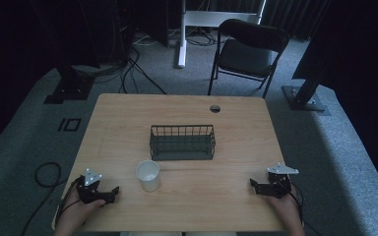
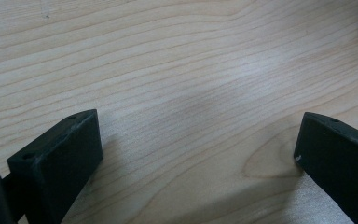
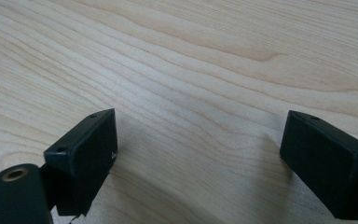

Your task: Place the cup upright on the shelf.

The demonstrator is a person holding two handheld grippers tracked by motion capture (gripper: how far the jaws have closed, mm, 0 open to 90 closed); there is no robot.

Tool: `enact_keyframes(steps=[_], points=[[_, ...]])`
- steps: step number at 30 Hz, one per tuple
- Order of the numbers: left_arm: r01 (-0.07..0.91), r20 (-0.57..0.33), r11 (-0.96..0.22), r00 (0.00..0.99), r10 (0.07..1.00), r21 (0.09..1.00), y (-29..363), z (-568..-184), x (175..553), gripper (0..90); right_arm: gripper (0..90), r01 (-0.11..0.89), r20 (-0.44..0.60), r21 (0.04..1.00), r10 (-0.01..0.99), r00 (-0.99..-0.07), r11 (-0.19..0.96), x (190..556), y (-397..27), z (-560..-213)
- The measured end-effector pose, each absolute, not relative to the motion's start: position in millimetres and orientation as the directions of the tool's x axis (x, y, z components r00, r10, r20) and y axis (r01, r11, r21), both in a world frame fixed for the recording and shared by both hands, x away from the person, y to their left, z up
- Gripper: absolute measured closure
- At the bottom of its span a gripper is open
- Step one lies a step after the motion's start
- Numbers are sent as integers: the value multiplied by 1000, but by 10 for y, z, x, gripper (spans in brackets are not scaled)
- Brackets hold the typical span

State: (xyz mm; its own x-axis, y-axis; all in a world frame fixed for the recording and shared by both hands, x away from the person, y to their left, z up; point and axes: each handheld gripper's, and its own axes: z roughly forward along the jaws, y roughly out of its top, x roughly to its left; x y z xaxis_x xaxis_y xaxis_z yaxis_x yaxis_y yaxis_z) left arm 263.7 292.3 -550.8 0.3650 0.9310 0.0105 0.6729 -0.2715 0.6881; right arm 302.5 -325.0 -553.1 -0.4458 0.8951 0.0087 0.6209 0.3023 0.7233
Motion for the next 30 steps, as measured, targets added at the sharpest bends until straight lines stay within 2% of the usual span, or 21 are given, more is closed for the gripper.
enact_keyframes(steps=[30], points=[[673,10,-271,365,931,688,2923,-5508,2638,12,129,630,-3,700,884,-467,336,3027,-3191,-5467]])
